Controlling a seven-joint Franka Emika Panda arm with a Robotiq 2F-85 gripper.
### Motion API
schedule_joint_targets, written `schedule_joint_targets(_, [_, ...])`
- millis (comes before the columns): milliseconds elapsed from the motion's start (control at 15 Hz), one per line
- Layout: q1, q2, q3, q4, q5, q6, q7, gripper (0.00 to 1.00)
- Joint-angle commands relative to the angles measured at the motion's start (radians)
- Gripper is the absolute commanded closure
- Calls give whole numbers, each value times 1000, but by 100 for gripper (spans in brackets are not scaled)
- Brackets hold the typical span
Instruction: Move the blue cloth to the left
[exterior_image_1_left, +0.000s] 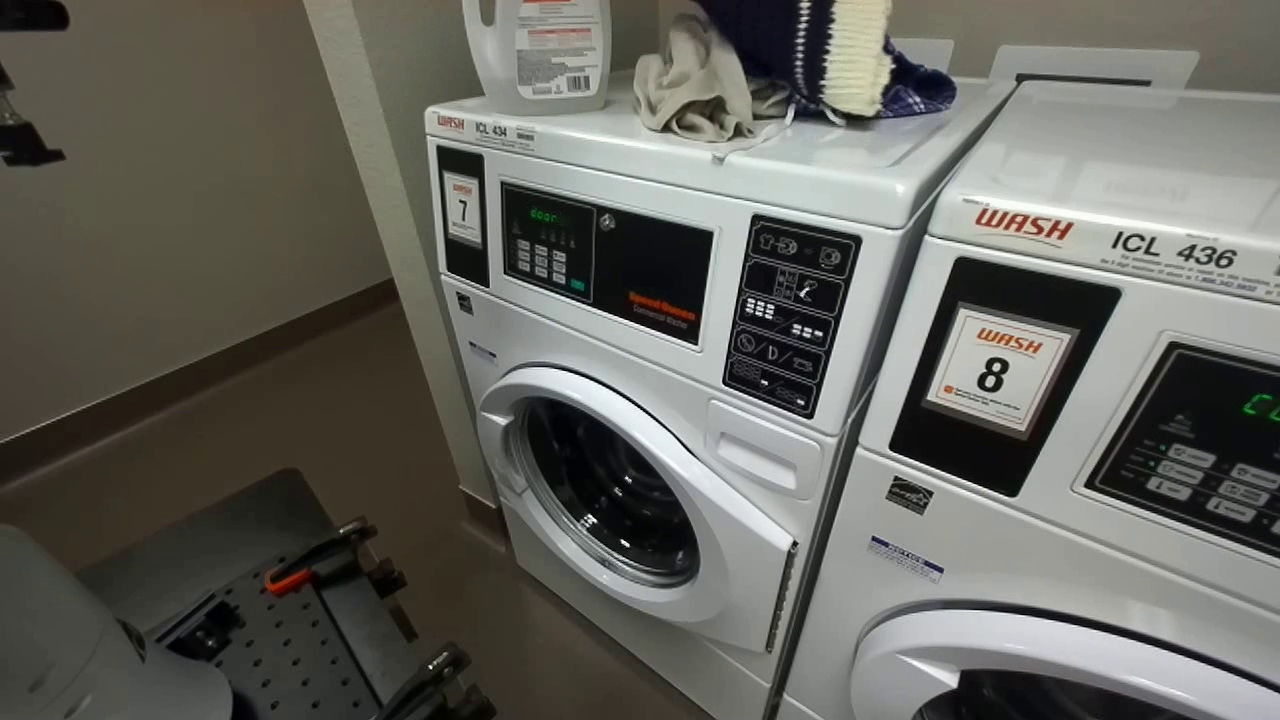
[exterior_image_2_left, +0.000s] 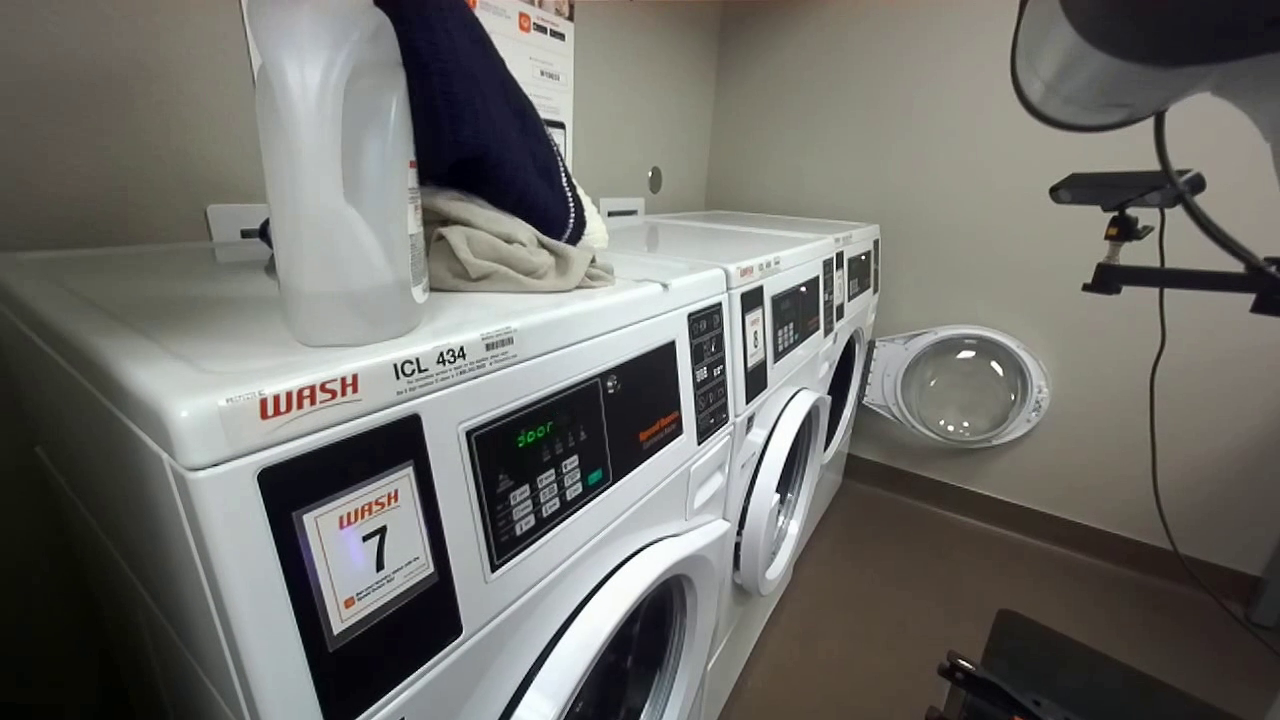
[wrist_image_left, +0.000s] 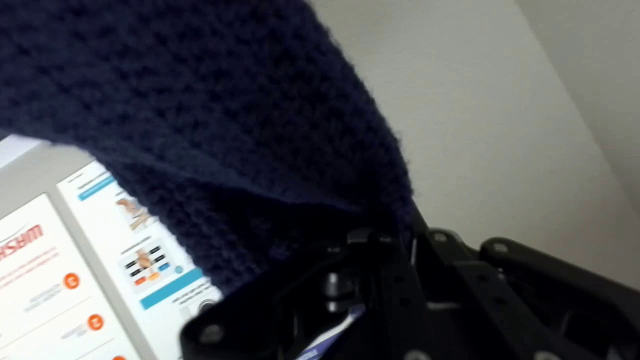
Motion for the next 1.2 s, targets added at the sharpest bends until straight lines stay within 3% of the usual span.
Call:
schedule_joint_targets(0, [2,41,117,109,80,-84,-164,98])
schedule_joint_targets(333, [21,87,199,149,88,-145,-294,98])
schedule_joint_targets(733, [6,160,340,183,152,-274,-547,98])
schedule_joint_targets(1133, [7,171,313,198,110,-407,-546,98])
